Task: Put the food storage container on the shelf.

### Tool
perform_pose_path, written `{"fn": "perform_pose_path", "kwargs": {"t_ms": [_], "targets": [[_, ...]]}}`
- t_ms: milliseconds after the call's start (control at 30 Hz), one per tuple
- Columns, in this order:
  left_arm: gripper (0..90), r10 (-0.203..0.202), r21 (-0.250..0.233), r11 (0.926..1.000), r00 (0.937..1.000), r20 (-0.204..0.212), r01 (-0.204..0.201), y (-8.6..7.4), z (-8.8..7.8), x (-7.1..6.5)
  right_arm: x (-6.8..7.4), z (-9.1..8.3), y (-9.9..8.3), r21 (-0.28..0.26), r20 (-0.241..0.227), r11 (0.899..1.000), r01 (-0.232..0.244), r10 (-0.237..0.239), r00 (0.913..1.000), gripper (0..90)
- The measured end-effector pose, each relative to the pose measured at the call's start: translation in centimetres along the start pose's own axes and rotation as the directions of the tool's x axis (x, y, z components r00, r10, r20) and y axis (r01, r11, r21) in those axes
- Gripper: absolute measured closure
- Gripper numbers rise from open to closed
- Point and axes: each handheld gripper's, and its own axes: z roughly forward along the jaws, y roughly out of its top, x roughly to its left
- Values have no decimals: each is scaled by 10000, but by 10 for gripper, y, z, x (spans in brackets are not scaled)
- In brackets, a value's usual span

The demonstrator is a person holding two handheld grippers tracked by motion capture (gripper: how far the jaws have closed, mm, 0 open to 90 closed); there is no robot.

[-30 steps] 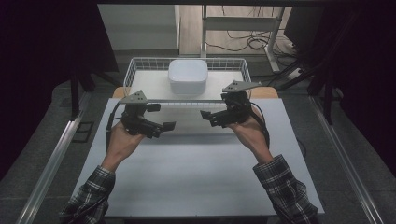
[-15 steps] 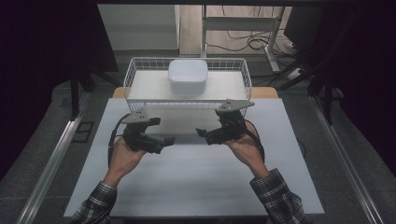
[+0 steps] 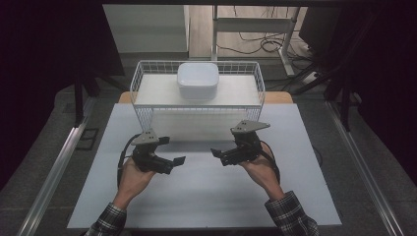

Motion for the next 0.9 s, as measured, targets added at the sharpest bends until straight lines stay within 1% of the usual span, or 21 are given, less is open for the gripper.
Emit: {"fn": "perform_pose_path", "kwargs": {"t_ms": [33,100,233,367,467,567,900], "targets": [[19,21,-17,10000,10000,-3,-21,-2,0,0,0,0,-3,-31,59,10000,-20,20,10000,0],[20,-8,66,10000,10000,-2,8,-7,-1,-1,0,-1,-7,-16,-16,9999,-102,102,9999,0],[24,12,73,10000,10000,-99,-11,-15,-4,-3,2,-5,-15,4,39,9999,-107,107,9999,0],[27,24,41,10000,9999,-134,-23,-20,-8,-7,6,-10,-22,24,37,10000,-67,67,10000,0],[31,30,54,10000,9998,-216,-29,-24,-10,-10,8,-15,-27,-9,118,10000,-53,54,9999,0],[34,58,60,10000,9997,-244,-56,-28,-12,-13,9,-20,-33,-95,145,9999,-82,83,9999,0],[40,43,121,9999,9995,-314,-39,-42,-18,-24,12,-32,-48,-27,254,9999,-112,112,9996,0]]}}
